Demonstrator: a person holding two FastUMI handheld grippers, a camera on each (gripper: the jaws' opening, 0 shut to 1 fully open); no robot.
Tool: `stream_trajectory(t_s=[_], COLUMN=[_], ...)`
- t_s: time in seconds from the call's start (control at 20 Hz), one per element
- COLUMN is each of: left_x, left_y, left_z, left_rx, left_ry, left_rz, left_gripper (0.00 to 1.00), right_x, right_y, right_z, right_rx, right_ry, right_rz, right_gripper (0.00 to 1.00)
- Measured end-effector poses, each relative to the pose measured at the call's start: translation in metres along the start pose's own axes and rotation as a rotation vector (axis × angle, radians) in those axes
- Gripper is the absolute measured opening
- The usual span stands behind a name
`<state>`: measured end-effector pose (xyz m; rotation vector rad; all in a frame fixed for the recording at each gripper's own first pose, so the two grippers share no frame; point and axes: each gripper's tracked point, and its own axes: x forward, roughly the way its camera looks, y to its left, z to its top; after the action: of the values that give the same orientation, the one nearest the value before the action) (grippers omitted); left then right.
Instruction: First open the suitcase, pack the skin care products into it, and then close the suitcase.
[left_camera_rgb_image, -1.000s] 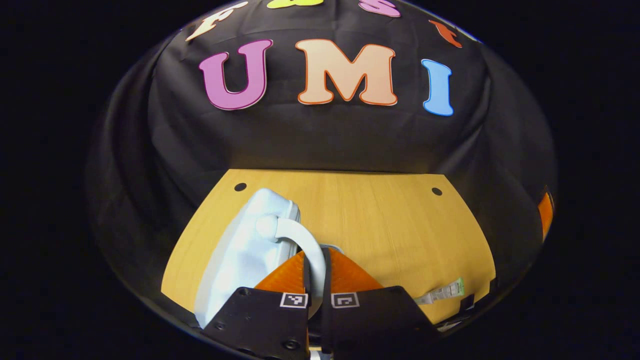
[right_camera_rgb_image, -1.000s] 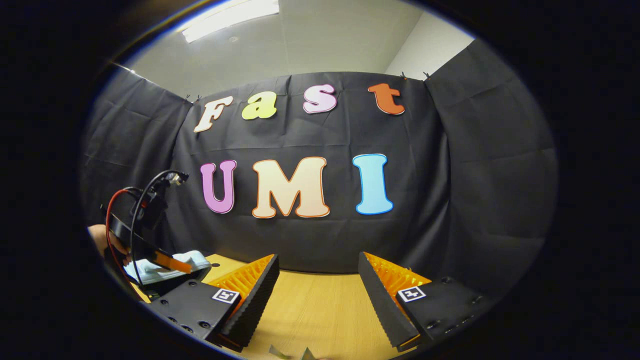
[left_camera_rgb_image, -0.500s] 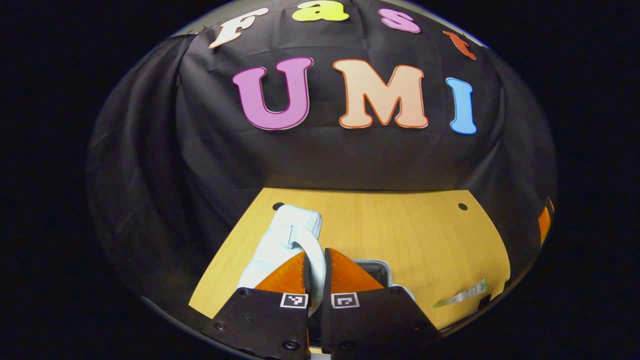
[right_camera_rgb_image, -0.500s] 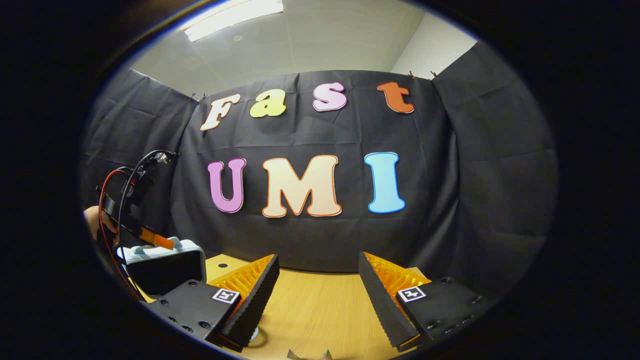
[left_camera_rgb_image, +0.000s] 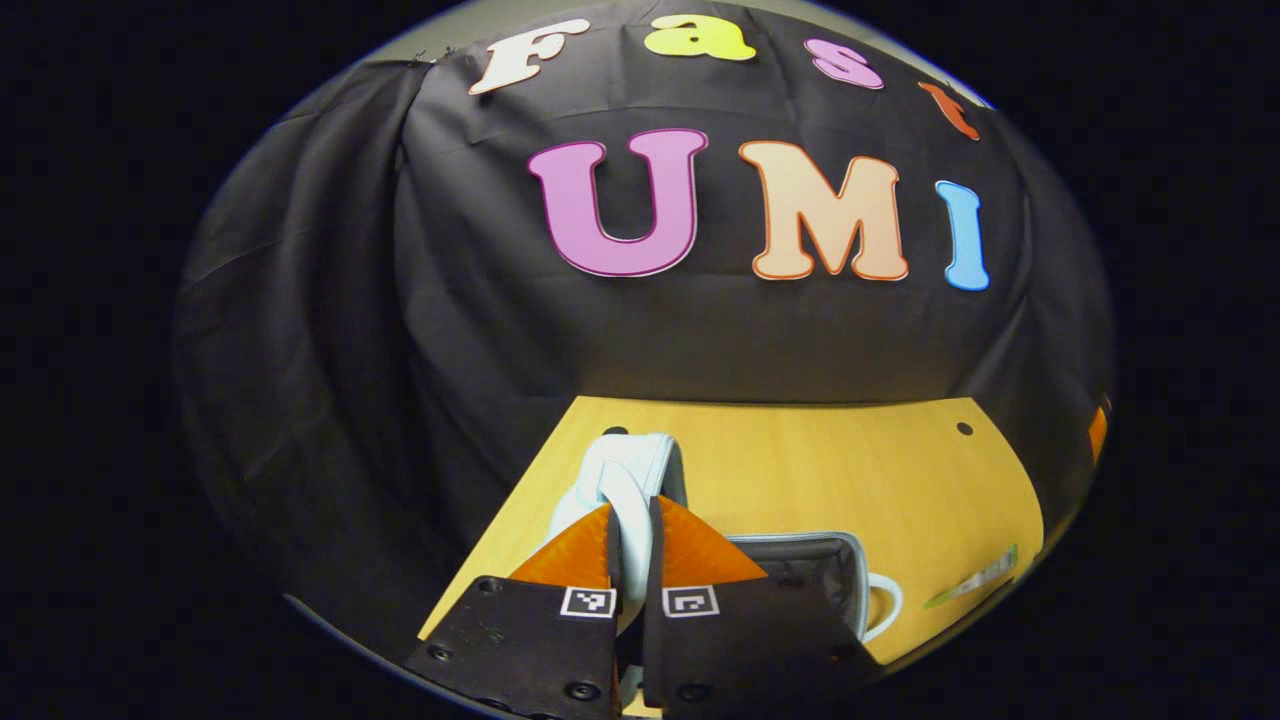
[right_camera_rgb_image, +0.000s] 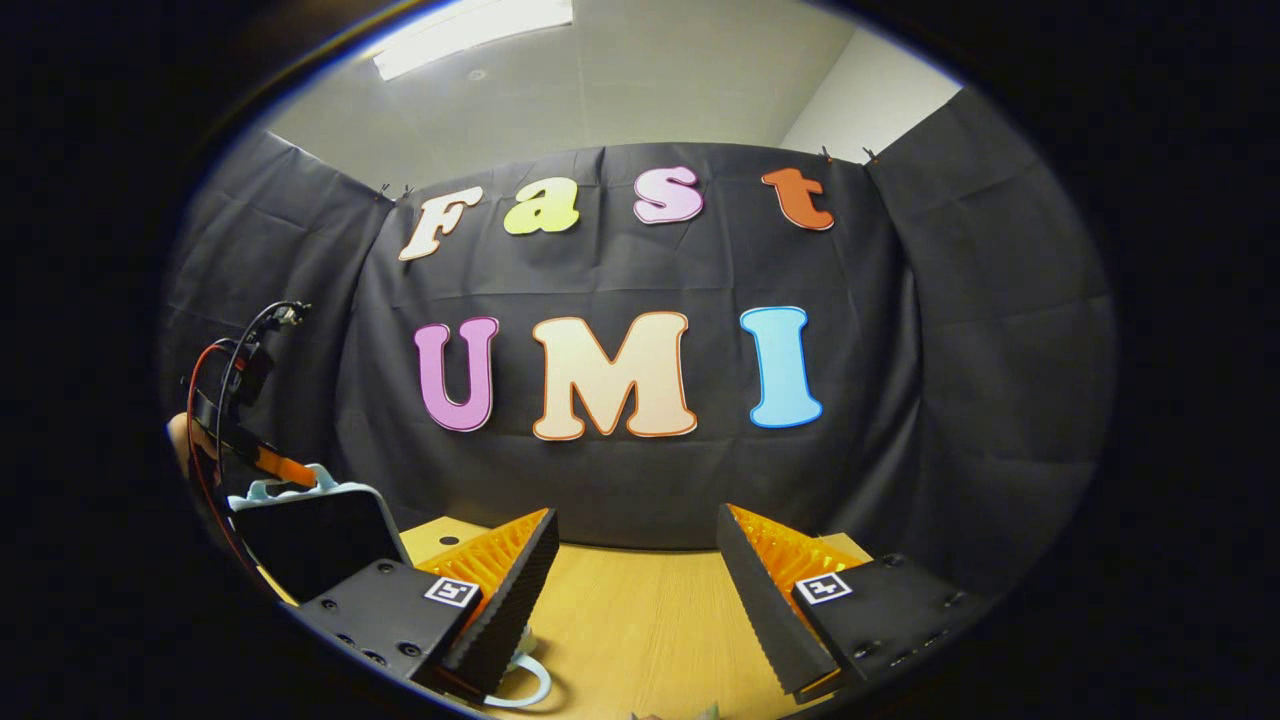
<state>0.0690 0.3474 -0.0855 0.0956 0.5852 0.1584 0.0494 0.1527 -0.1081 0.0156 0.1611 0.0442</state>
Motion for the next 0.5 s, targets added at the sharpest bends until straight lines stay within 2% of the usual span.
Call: stream_trajectory(t_s=[0.3,0.5], left_x=[0.017,0.029], left_y=[0.060,0.100], left_z=[-0.017,-0.020], left_rx=[-0.032,-0.071], left_ry=[0.017,-0.019], left_rz=[0.032,0.081], left_gripper=[0.02,0.02], right_x=[0.003,0.005], right_y=[0.036,0.057], right_z=[-0.006,-0.007], right_rx=[0.002,-0.010], right_ry=[0.002,0.003], right_rz=[-0.025,-0.017], right_gripper=[0.98,0.98])
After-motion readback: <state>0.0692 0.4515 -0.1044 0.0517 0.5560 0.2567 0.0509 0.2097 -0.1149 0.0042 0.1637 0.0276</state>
